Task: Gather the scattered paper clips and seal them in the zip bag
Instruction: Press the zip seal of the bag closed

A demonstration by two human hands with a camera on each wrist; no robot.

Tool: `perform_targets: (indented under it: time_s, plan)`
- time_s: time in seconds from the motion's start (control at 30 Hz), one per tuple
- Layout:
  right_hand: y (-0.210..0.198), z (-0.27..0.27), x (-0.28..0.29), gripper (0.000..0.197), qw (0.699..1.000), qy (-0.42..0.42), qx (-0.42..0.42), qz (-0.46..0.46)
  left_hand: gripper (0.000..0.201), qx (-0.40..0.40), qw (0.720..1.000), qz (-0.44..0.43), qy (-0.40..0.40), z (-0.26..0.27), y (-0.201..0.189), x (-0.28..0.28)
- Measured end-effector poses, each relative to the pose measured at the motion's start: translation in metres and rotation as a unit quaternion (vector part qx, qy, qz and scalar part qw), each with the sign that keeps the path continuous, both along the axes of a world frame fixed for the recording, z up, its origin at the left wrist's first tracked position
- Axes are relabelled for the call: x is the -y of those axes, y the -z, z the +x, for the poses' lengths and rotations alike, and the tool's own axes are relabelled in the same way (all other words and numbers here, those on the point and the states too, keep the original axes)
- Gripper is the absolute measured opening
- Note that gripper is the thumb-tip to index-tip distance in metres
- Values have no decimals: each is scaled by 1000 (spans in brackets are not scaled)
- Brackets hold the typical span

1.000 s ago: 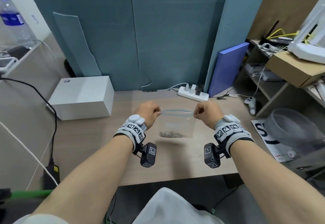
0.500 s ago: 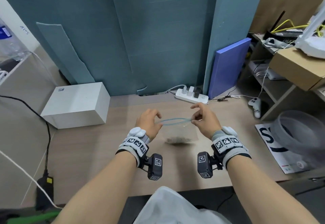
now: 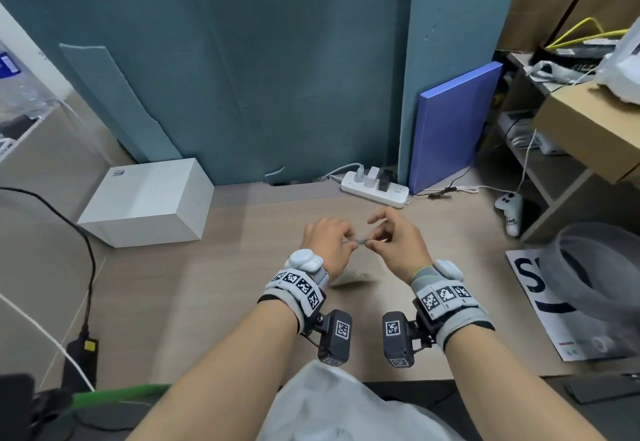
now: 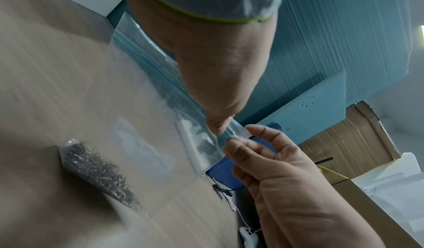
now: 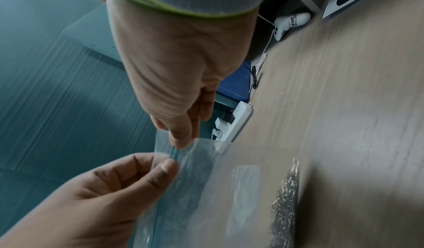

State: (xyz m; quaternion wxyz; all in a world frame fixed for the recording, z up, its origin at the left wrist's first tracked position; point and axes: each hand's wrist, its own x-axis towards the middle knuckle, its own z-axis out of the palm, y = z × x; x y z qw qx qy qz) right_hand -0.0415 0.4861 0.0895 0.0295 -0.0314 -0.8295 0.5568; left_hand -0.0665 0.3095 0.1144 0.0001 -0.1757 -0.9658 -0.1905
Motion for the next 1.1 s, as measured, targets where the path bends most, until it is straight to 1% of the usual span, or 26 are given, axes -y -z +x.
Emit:
perform_targets:
  time_s: [0.07, 0.1, 0.2, 0.27, 0.4, 0.47, 0.6, 0.7, 0.8, 0.9, 1.1]
  plan:
    - [2, -3, -5, 41, 1000, -10, 8, -10, 8, 15, 1000, 4, -3, -4, -1, -3]
    - [4, -4, -6, 42, 1000, -20, 15, 1, 8, 33, 999, 16, -10, -6, 0, -2]
    - [13, -4, -10, 42, 998, -44, 47, 21, 24, 83, 992, 94, -33, -7, 2, 1]
    - [19, -3, -10, 39, 998, -40, 53, 22, 29, 89, 988, 121, -27, -6, 0, 0]
    - [26, -6, -12, 43, 998, -15, 50, 18, 23, 88, 976, 197, -32, -6, -3, -4]
    - [26, -8, -14, 43, 998, -23, 48, 24, 20, 95, 970, 222, -34, -5, -2, -2]
    - [15, -8, -10, 28, 999, -45, 17, 12, 18, 84, 971, 218, -46, -8, -4, 2]
    - [10, -8, -8, 20, 1000, -18, -9, -2, 15, 73, 978, 194, -38, -12, -7, 6]
    - [6, -8, -6, 22, 1000, 0, -30, -8, 13, 68, 980, 182, -32, -11, -8, 7]
    - [3, -7, -2, 22, 999, -2, -33, -14, 13, 62, 981, 183, -29, -9, -7, 8]
    - [-1, -4, 6, 11, 998, -13, -62, -10, 16, 56, 983, 174, -18, -9, -6, 11]
